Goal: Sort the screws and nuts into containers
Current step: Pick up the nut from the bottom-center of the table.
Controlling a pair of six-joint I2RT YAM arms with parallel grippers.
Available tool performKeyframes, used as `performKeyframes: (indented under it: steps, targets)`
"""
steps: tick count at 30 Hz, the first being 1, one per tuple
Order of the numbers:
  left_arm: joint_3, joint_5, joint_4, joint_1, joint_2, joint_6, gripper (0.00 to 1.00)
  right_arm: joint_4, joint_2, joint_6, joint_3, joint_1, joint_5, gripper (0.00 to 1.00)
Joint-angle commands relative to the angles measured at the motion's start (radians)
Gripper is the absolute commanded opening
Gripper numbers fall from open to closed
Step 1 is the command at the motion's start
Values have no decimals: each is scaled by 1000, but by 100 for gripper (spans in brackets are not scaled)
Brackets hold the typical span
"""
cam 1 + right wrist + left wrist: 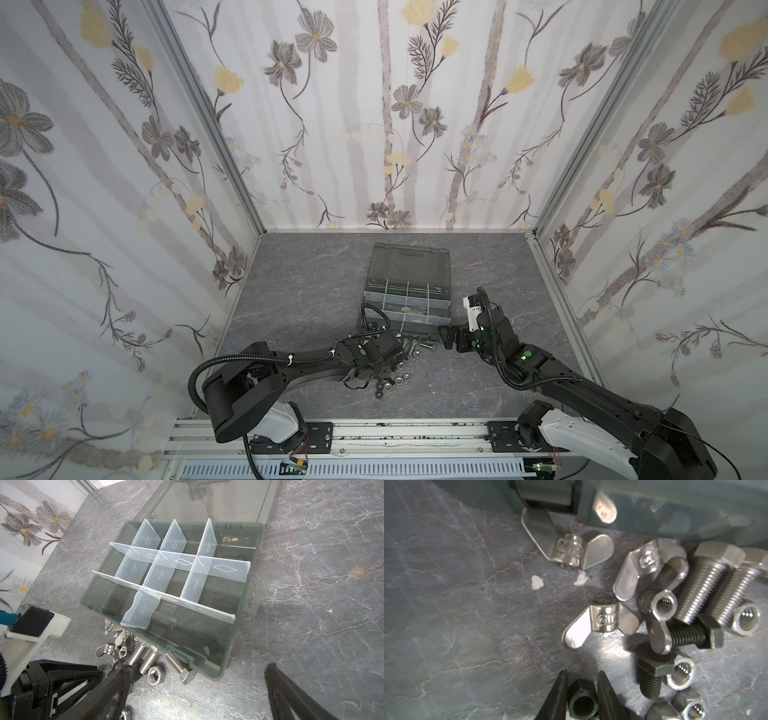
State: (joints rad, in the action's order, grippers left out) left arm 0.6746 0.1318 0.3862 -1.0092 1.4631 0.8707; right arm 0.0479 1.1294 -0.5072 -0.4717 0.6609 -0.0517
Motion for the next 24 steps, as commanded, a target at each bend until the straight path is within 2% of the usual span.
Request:
performKeyframes:
  steps: [1, 7, 16, 24]
  targets:
    - [-13, -59, 48, -3, 11, 25, 24, -17, -5, -9, 1, 1, 0, 100]
    - [-12, -53, 51, -7, 11, 24, 20, -15, -6, -14, 5, 1, -2, 100]
    - [20, -30, 54, -5, -3, 14, 19, -10, -17, -19, 5, 1, -8, 100]
    - [106, -13, 54, 54, -7, -44, 20, 1, -32, -21, -1, 0, -14, 100]
